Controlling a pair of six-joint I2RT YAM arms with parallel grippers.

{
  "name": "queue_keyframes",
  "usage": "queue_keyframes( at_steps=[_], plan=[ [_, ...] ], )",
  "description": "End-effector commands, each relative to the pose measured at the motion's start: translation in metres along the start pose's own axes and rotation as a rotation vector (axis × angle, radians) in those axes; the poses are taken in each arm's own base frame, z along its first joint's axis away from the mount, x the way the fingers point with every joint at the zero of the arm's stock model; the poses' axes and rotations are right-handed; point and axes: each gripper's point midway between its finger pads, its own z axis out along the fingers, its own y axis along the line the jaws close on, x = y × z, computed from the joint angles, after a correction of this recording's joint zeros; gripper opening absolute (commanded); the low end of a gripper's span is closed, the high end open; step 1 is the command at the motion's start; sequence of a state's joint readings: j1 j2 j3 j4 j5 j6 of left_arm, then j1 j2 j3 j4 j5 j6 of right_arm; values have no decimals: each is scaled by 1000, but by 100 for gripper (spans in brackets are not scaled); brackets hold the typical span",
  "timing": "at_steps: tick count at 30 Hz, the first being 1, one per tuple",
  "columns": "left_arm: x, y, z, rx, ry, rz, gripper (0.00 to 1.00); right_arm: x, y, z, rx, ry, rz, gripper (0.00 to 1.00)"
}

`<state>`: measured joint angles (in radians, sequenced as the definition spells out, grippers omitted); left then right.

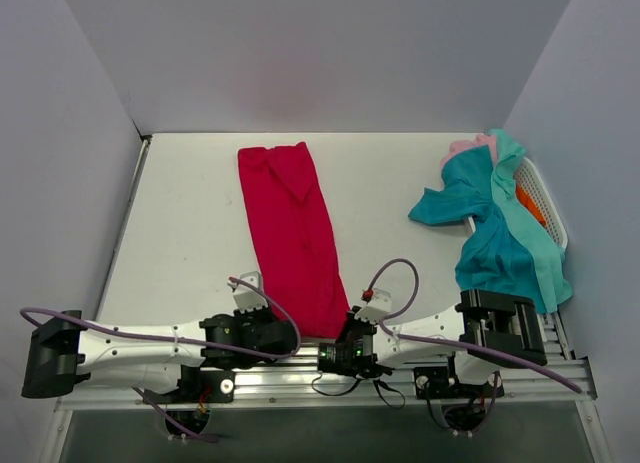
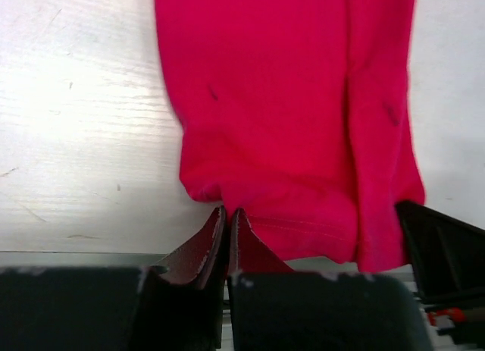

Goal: Fold and stack the t-shirts
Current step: Fold the tshirt

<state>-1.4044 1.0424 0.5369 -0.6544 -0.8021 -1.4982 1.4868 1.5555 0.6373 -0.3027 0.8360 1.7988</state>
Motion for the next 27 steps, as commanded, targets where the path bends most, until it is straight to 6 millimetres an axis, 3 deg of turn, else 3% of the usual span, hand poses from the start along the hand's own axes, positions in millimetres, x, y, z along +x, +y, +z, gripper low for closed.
queue_keyframes(
  at_steps=[1,8,15,27],
  plan=[
    [-37,10,-14,-62,-108,-14,2,-33,-17,-12,66,-82,-125,0],
    [-75,-4,-35,-20,-185,-6,2,-91,19,-34,35,-235,-126,0],
    [-102,-12,-38,-10,-240,-13,2,-130,47,-41,31,-321,-119,0],
    [-154,-23,-2,-4,-286,4,2,-176,71,-8,93,-390,-152,0]
  ],
)
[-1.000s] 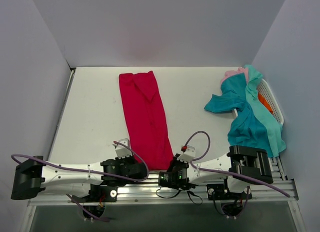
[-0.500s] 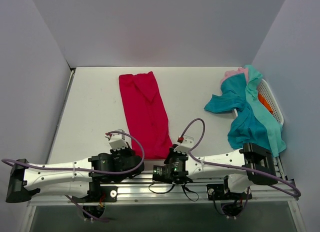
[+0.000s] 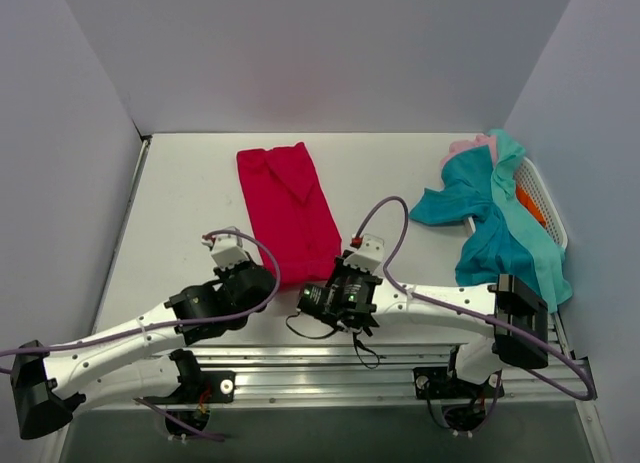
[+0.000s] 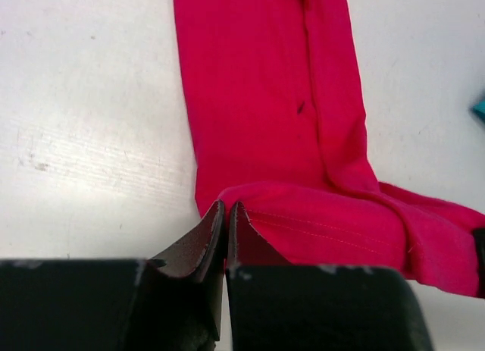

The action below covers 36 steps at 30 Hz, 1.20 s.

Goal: Fold and stack the t-shirts
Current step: Fold the tshirt

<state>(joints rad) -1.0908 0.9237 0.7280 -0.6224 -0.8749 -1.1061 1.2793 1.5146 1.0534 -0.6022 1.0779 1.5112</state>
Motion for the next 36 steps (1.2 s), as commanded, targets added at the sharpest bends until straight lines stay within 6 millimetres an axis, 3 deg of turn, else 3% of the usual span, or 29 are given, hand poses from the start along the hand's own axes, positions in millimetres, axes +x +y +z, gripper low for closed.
queue_keyframes(
  at_steps=[1,11,15,22,25,29,33,34,36],
  plan=[
    [-23,-9,15,32,-40,61,2,-30,5,18,8,-100,-64,0],
    [-40,-19,47,29,-39,29,2,-42,20,65,22,-57,-96,0],
    [-43,-20,58,13,-35,8,2,-38,30,88,18,-19,-103,0],
    [-43,-8,77,-47,-40,-20,2,-38,67,116,-33,14,-82,0],
    [-46,-4,89,-56,-34,-36,2,-29,71,134,-22,31,-104,0],
    [-46,4,109,-83,-24,-33,2,-29,86,155,-17,45,-102,0],
    [-57,16,138,-120,-41,-54,2,-20,88,178,0,60,-109,0],
    [-50,16,149,-114,-14,-38,2,-21,87,185,8,57,-103,0],
    [-58,13,165,-93,-36,-53,2,-15,89,198,8,70,-104,0]
  ],
)
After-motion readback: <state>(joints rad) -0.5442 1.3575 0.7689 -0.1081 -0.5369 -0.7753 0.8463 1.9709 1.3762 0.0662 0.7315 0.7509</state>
